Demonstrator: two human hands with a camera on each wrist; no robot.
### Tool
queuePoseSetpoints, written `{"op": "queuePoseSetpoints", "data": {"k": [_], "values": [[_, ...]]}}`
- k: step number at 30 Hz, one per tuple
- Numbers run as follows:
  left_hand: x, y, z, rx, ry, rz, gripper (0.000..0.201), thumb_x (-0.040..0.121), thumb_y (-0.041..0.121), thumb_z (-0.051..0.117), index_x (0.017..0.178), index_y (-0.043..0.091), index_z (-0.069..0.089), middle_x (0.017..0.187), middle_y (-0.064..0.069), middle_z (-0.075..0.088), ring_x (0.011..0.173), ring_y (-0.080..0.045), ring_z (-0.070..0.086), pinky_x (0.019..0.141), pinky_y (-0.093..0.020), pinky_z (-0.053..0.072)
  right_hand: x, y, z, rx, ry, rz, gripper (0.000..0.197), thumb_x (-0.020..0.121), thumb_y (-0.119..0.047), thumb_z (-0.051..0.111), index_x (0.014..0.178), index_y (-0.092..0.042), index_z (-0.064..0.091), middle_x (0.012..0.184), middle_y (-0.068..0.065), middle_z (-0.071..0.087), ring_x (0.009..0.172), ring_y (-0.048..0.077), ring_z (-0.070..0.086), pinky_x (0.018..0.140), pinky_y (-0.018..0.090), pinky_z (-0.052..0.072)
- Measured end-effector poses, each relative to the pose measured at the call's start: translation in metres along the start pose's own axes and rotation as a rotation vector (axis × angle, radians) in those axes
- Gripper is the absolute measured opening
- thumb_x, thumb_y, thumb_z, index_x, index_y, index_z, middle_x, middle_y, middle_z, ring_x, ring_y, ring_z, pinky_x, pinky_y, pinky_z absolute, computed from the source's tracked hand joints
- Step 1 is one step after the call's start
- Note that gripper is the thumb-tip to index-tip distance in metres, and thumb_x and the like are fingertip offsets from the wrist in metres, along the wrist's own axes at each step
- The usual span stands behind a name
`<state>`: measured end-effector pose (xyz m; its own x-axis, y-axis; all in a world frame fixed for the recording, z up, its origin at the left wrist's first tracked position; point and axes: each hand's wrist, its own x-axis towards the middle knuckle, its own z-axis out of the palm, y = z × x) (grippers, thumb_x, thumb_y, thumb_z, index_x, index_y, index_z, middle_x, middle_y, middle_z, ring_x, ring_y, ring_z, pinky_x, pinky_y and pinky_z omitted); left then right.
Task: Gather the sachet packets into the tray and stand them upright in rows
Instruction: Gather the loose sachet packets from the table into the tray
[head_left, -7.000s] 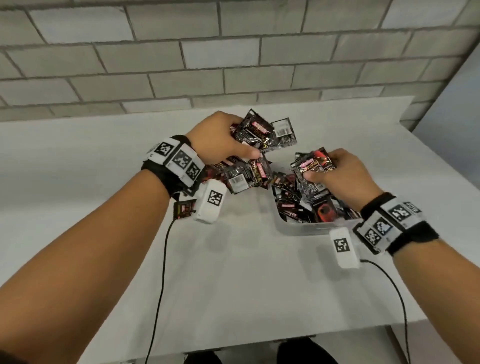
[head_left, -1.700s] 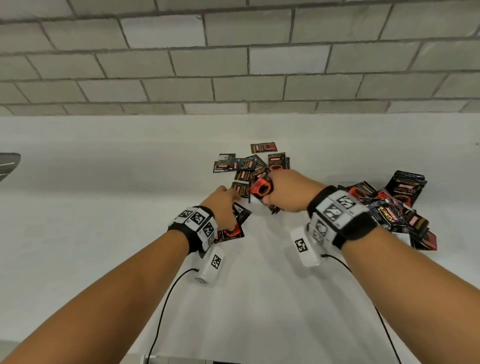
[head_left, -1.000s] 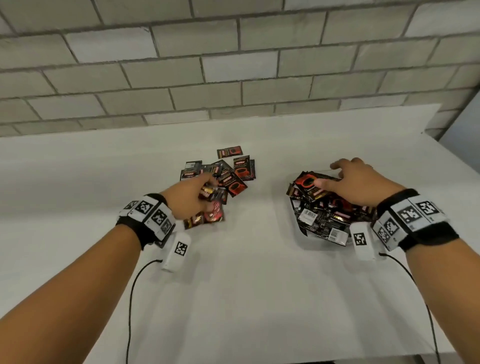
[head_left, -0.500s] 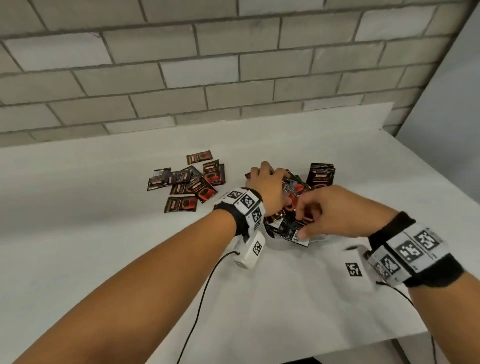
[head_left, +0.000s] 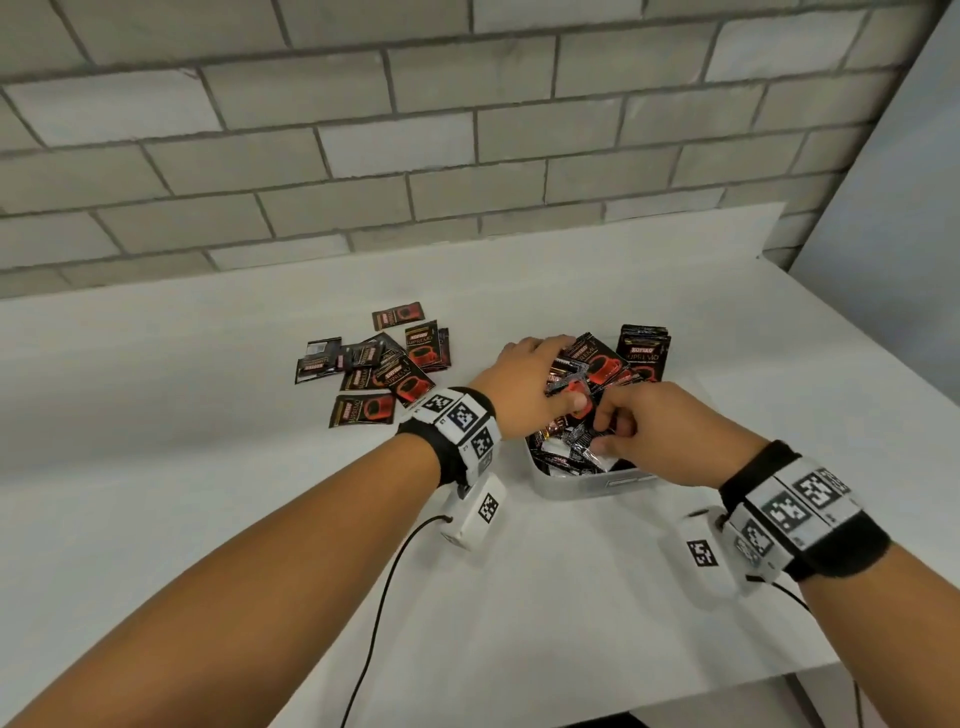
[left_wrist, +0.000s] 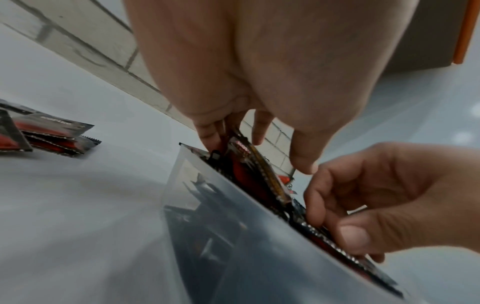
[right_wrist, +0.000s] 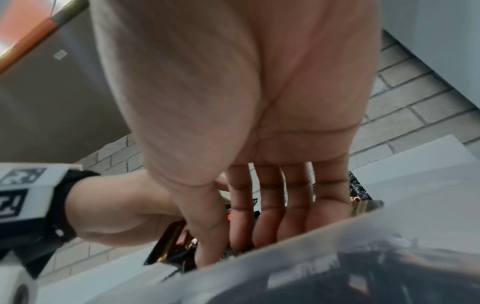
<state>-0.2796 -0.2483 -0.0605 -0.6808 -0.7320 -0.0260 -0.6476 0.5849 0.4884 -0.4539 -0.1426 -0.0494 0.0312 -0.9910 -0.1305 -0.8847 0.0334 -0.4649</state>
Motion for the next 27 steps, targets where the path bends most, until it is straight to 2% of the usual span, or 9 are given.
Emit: {"op": "queuePoseSetpoints", "data": {"k": [3,7,11,13,15,18,21,24,27], "values": [[-0.002,-0.010,-0.009,0.087,0.073,0.013,0.086,0.090,0.053,0.067,0.160,0.030,0.021,0.168,-0.006,0.007,0.150,-0.034,0.015,0.118,-0.054,0.024,-0.003,-0.001,-0.011,0.121,0.039,0.012,0.008,0.084,-0.035,0.078,0.082,-0.031,0.071,0.074,-0.006,0.068,0.061,0.004,0.058,0.060,0.018,0.046],[-0.004,-0.023,-0.002,0.167,-0.143,0.027,0.095,0.091,0.069,0.052,0.162,0.027,0.005,0.170,-0.006,-0.008,0.156,-0.031,0.002,0.123,-0.059,0.016,0.001,0.010,-0.021,0.123,0.152,0.039,0.018,0.082,-0.031,0.081,0.094,-0.032,0.067,0.088,0.000,0.064,0.068,0.010,0.058,0.063,0.021,0.045],[-0.010,-0.024,0.013,0.214,-0.192,0.042,0.095,0.091,0.073,0.045,0.162,0.026,0.003,0.171,-0.003,-0.003,0.157,-0.026,-0.004,0.124,-0.058,0.011,0.016,0.010,-0.014,-0.046,0.134,0.033,0.058,0.082,-0.038,0.078,0.135,-0.035,0.055,0.133,0.001,0.046,0.123,0.023,0.043,0.107,0.036,0.039],[-0.011,-0.024,0.017,0.167,-0.143,0.058,0.094,0.092,0.072,0.046,0.162,0.026,0.004,0.171,-0.003,-0.001,0.157,-0.026,-0.001,0.124,-0.058,0.013,0.024,0.005,-0.011,-0.131,0.050,0.049,0.064,0.086,-0.045,0.072,0.145,-0.032,0.048,0.144,0.000,0.041,0.134,0.027,0.032,0.113,0.040,0.031],[-0.013,-0.024,0.010,0.090,-0.073,0.067,0.091,0.094,0.069,0.046,0.163,0.026,0.005,0.171,-0.004,0.001,0.157,-0.027,0.001,0.124,-0.058,0.014,0.028,0.001,-0.013,-0.191,0.001,0.070,0.061,0.088,-0.049,0.068,0.143,-0.032,0.050,0.143,0.001,0.043,0.134,0.027,0.031,0.112,0.042,0.034],[-0.021,-0.036,-0.021,-0.007,0.060,0.031,0.080,0.098,0.067,0.037,0.162,0.029,0.008,0.170,-0.003,0.005,0.156,-0.025,0.004,0.123,-0.053,0.010,0.026,-0.008,-0.024,-0.164,0.112,0.082,0.049,0.088,-0.047,0.068,0.134,-0.032,0.056,0.131,0.005,0.048,0.128,0.028,0.034,0.106,0.045,0.039],[-0.029,-0.083,-0.055,-0.067,0.119,-0.191,0.072,0.099,0.063,0.043,0.159,0.029,0.022,0.167,-0.004,0.020,0.154,-0.026,0.016,0.124,-0.048,0.019,0.021,-0.028,-0.035,-0.072,0.231,0.021,0.037,0.090,-0.040,0.068,0.125,-0.030,0.061,0.121,0.005,0.049,0.124,0.026,0.037,0.100,0.039,0.038],[-0.043,-0.140,-0.077,0.068,0.024,-0.429,0.075,0.088,0.055,0.066,0.152,0.029,0.038,0.158,-0.006,0.037,0.143,-0.028,0.038,0.117,-0.045,0.034,0.018,-0.065,-0.035,0.006,0.233,-0.099,0.026,0.092,-0.037,0.066,0.117,-0.031,0.064,0.115,-0.001,0.050,0.118,0.017,0.037,0.093,0.031,0.035],[-0.063,-0.172,-0.070,0.181,-0.118,-0.455,0.082,0.082,0.041,0.076,0.153,0.022,0.038,0.157,-0.005,0.040,0.142,-0.028,0.040,0.118,-0.042,0.033,0.026,-0.111,-0.020,-0.035,0.170,-0.240,0.023,0.093,-0.034,0.063,0.116,-0.030,0.063,0.115,-0.003,0.050,0.118,0.018,0.038,0.098,0.037,0.040]]}}
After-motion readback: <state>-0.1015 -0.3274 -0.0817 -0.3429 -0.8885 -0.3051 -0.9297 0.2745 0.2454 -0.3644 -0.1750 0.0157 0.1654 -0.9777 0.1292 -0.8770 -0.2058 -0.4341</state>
